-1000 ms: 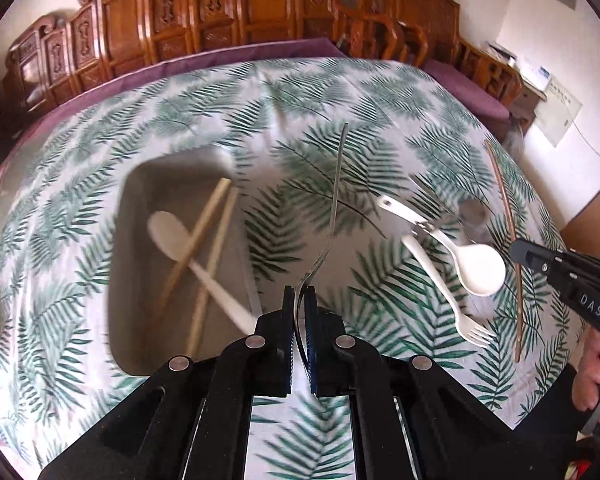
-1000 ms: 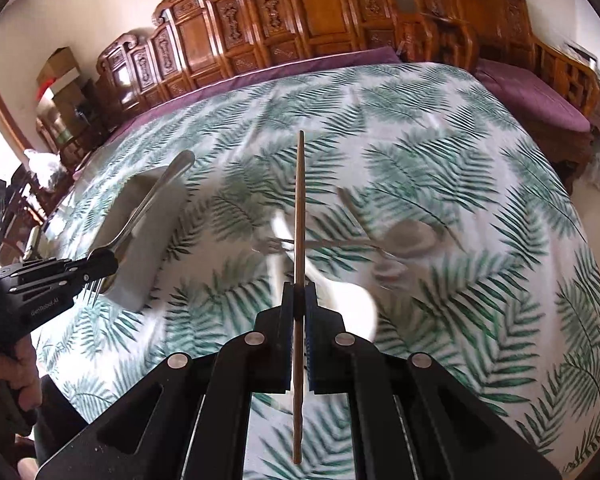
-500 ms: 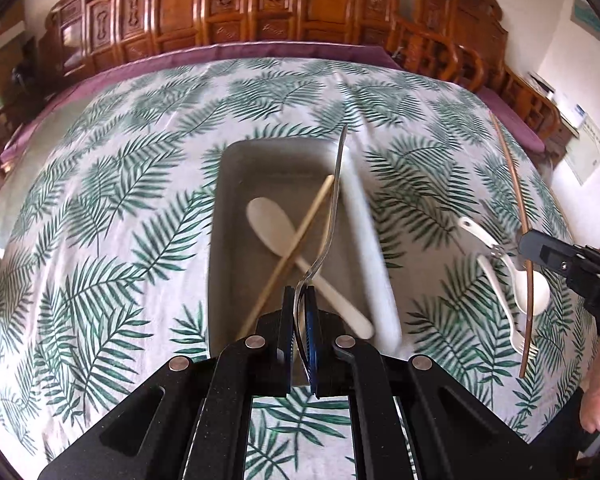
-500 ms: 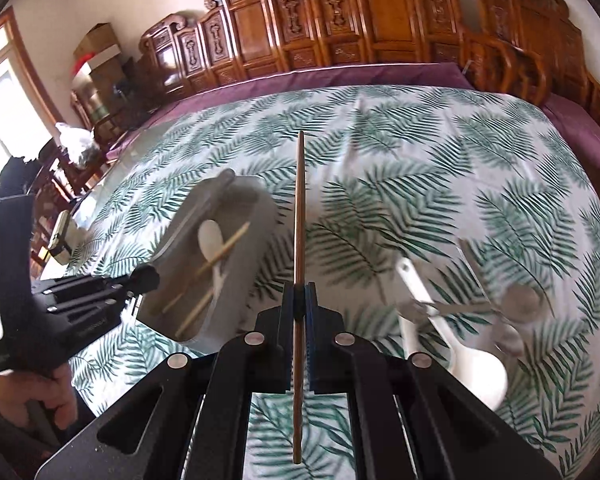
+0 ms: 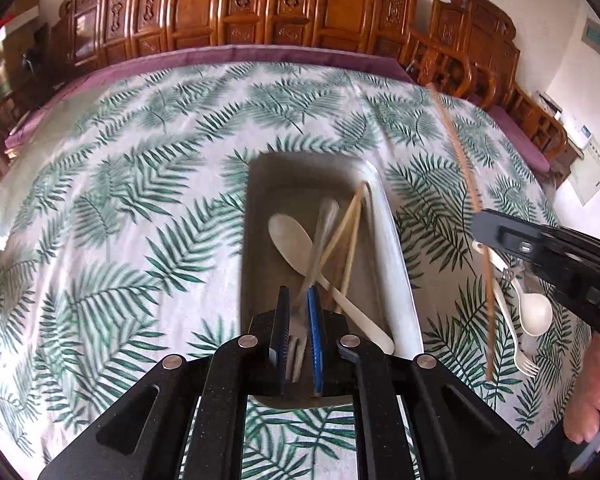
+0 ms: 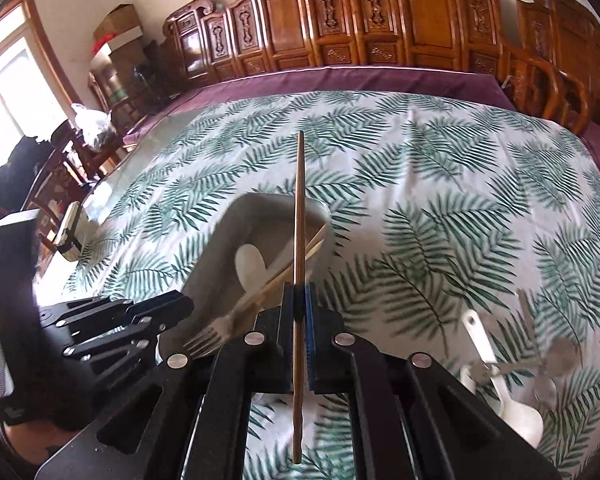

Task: Organize utensils
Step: 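Carry the fork and chopstick to the grey tray and open both tools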

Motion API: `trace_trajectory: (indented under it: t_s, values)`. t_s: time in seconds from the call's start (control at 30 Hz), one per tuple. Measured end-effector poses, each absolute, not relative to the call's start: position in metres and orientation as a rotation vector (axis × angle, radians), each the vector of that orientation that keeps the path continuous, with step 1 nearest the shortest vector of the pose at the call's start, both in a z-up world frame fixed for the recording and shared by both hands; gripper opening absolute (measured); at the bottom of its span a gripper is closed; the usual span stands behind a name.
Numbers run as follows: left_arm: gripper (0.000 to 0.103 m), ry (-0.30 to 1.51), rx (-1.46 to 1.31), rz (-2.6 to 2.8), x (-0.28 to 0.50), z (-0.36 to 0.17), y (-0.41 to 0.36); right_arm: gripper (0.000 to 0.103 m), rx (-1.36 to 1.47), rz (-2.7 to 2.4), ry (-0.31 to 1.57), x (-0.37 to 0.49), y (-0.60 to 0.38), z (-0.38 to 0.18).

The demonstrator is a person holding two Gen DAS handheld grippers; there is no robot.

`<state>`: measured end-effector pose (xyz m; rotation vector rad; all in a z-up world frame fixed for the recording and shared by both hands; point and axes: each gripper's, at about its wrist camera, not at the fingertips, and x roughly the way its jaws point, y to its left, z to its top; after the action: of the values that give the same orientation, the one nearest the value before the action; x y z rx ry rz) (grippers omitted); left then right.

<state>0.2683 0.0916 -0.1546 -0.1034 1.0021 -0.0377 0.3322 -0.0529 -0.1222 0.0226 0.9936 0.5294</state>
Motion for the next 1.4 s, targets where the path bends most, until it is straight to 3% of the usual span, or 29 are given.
trace_trajectory:
  t_s: [0.23,0.37,0.53,1.13,1.23,1.33,1.4]
  values:
    - [0.014,0.927,-0.085,-0.005,0.251,-0.131,0.117,0.006,0.036,0.577,0.996,0.348,-0.017,-0.122]
    - [0.026,0.896,-0.073,0.013,0.243,-0.123,0.129,0.006,0.030,0.591,1.009,0.355,0.003,-0.131]
    - [0.029,0.875,-0.080,0.031,0.235,-0.120,0.142,0.006,-0.023,0.581,1.029,0.359,0.019,-0.147]
    - [0.031,0.863,-0.099,0.045,0.224,-0.122,0.155,0.008,-0.085,0.569,1.110,0.354,0.020,-0.181]
    - [0.049,0.853,-0.092,0.040,0.223,-0.119,0.150,0.008,-0.077,0.579,1.087,0.345,0.007,-0.169]
    - [0.049,0.842,-0.078,0.026,0.221,-0.115,0.142,0.008,-0.094,0.587,1.048,0.333,-0.009,-0.155]
    - [0.057,0.839,-0.067,0.015,0.220,-0.112,0.134,0.008,-0.109,0.588,1.025,0.323,-0.024,-0.146]
